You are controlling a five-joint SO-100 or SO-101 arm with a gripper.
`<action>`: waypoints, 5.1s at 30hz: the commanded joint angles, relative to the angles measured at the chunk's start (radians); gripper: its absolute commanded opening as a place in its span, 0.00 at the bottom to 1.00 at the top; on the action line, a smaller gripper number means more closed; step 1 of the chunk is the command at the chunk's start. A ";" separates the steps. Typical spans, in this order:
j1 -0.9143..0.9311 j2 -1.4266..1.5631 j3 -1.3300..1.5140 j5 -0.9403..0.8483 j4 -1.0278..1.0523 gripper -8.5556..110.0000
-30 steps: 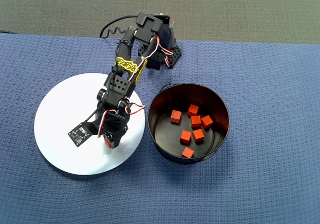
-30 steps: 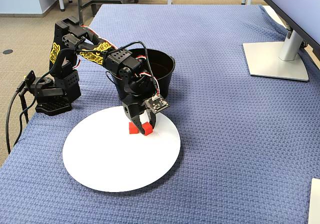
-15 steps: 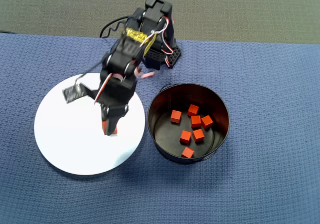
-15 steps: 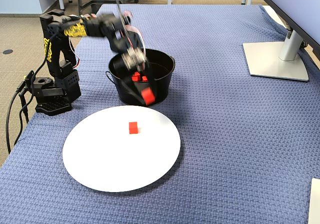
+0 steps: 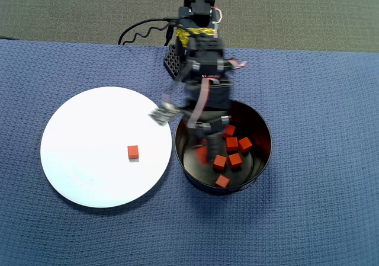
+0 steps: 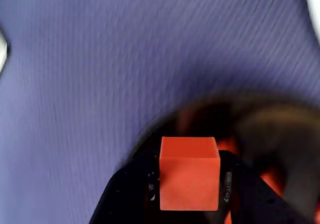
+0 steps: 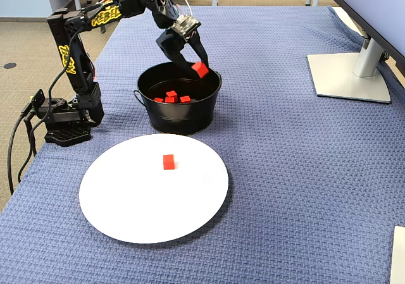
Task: Pick up the red cubes from the white plate and place them in the black recipient
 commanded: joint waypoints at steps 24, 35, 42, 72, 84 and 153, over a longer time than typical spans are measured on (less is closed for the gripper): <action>0.879 -0.186 -0.074 -0.075 0.086 0.26; 0.969 -0.379 -0.078 0.052 0.051 0.29; 0.870 -0.508 -0.219 -0.025 0.126 0.29; 0.764 -0.565 -0.137 -0.301 0.087 0.28; 0.738 -0.509 -0.034 -0.285 0.023 0.27; 0.660 -0.368 0.222 -0.236 -0.155 0.08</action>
